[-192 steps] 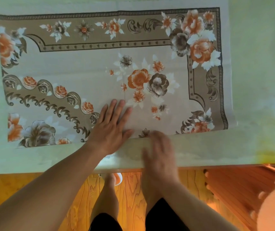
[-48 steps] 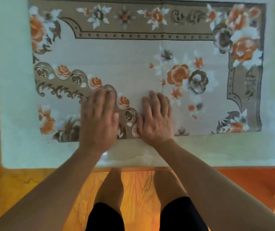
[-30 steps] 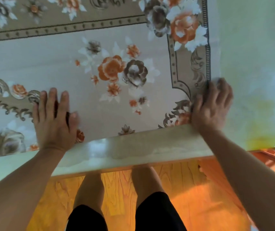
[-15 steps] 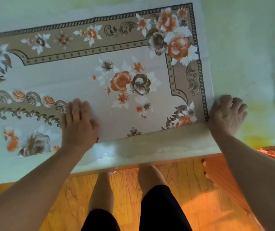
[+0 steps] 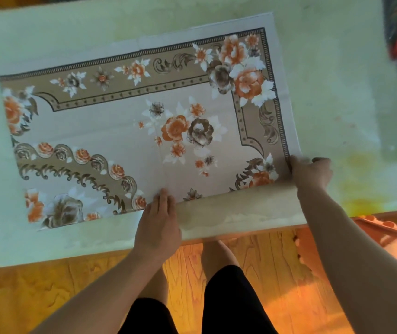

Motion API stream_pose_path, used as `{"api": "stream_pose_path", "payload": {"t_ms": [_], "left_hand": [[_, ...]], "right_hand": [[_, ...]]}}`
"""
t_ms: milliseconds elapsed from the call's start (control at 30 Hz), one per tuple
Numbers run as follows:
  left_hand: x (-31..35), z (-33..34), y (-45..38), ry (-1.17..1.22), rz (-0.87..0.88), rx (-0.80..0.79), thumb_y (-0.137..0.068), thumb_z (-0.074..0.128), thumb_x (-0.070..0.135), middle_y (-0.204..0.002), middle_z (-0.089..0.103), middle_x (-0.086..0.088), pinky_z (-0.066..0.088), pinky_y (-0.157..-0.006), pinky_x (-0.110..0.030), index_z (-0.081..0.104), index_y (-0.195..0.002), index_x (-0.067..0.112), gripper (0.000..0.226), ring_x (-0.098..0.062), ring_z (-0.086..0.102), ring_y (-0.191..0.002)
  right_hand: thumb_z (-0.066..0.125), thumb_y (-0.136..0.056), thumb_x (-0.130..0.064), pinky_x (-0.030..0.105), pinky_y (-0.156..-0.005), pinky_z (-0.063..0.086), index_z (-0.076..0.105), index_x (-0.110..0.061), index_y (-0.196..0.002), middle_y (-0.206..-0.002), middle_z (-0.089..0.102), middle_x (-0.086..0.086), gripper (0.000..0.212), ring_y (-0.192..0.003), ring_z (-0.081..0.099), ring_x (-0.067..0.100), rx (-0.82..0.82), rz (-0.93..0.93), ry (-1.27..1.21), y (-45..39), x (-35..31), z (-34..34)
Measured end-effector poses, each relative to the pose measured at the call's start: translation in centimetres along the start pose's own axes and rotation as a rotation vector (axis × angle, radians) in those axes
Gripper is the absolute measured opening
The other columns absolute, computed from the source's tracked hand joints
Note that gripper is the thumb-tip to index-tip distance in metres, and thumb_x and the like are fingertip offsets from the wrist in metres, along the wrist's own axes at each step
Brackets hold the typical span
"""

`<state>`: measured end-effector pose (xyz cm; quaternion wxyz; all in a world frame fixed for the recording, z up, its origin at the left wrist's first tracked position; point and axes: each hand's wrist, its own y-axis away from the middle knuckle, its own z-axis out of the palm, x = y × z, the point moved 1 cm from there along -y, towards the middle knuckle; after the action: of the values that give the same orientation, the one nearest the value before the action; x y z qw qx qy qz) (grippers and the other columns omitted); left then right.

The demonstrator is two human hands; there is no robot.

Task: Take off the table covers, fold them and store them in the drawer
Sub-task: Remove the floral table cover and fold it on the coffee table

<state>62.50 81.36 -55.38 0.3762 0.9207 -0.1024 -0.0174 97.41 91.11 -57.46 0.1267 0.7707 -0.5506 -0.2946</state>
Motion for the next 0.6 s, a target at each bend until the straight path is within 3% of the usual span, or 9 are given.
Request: {"api": "stream_pose_path", "payload": {"t_ms": [100, 167, 233, 300, 467, 533, 600], "left_hand": [[-0.7, 0.2, 0.3, -0.122, 0.031, -0.104, -0.095, 0.053, 0.037, -0.167, -0.008, -0.022, 0.018, -0.125, -0.049, -0.006, -0.160, 0.001, 0.095, -0.038, 0.011, -0.152], [-0.3, 0.1, 0.2, -0.129, 0.013, -0.144, -0.096, 0.053, 0.035, -0.166, -0.015, -0.023, 0.016, -0.125, -0.049, -0.013, -0.158, 0.000, 0.097, -0.039, 0.006, -0.154], [0.2, 0.0, 0.0, -0.062, -0.009, -0.150, -0.096, 0.048, 0.032, -0.166, -0.017, -0.020, 0.015, -0.125, -0.048, -0.013, -0.158, 0.001, 0.092, -0.038, 0.002, -0.155], [-0.1, -0.2, 0.0, 0.021, -0.010, -0.152, -0.096, 0.048, 0.038, -0.167, -0.017, -0.016, 0.015, -0.126, -0.047, -0.010, -0.160, 0.004, 0.092, -0.036, 0.001, -0.155], [-2.9, -1.5, 0.2, 0.108, 0.142, -0.126, -0.096, 0.051, 0.044, -0.168, -0.005, -0.010, 0.012, -0.126, -0.052, 0.009, -0.161, 0.012, 0.084, -0.033, 0.007, -0.154], [-4.5, -2.2, -0.4, 0.426, 0.162, -0.130, -0.098, 0.054, 0.042, -0.168, 0.007, -0.005, 0.017, -0.125, -0.048, 0.023, -0.160, 0.017, 0.074, -0.029, 0.011, -0.155], [-6.8, -3.5, -0.4, 0.871, 0.085, -0.083, -0.098, 0.056, 0.038, -0.161, 0.033, -0.004, 0.035, -0.117, -0.042, 0.038, -0.155, 0.020, 0.062, -0.024, 0.031, -0.149]], "right_hand": [[0.079, -0.082, -0.036, 0.030, -0.062, 0.047, 0.063, -0.008, -0.098, -0.099, 0.063, 0.013, 0.036, -0.074, 0.059, 0.024, -0.137, 0.130, -0.202, -0.8, -0.4, -0.9], [0.077, -0.086, -0.025, 0.027, -0.053, 0.046, 0.063, -0.012, -0.086, -0.091, 0.065, 0.011, 0.020, -0.068, 0.060, 0.019, -0.326, 0.230, -0.372, -0.5, -0.7, -1.3], [0.068, -0.091, -0.015, 0.032, -0.063, 0.052, 0.064, -0.011, -0.095, -0.101, 0.069, 0.014, 0.008, -0.082, 0.066, 0.023, -0.460, 0.215, -0.491, 0.2, -1.1, -1.8], [0.061, -0.093, -0.011, 0.040, -0.074, 0.056, 0.064, -0.007, -0.105, -0.113, 0.069, 0.019, 0.012, -0.092, 0.068, 0.027, -0.525, 0.060, -0.516, 1.9, -2.1, -2.6], [0.059, -0.095, -0.011, 0.052, -0.094, 0.053, 0.065, 0.003, -0.117, -0.113, 0.070, 0.023, 0.026, -0.101, 0.068, 0.037, -0.700, -0.231, -0.478, 10.3, -6.0, -4.7], [0.059, -0.097, -0.010, 0.052, -0.095, 0.052, 0.062, 0.007, -0.122, -0.118, 0.069, 0.023, 0.031, -0.104, 0.067, 0.037, -0.759, -0.305, -0.515, 14.2, -8.1, -5.0], [0.057, -0.098, -0.009, 0.055, -0.094, 0.054, 0.059, 0.008, -0.125, -0.123, 0.066, 0.027, 0.033, -0.110, 0.066, 0.041, -0.820, -0.395, -0.515, 18.7, -10.3, -4.4]]}}
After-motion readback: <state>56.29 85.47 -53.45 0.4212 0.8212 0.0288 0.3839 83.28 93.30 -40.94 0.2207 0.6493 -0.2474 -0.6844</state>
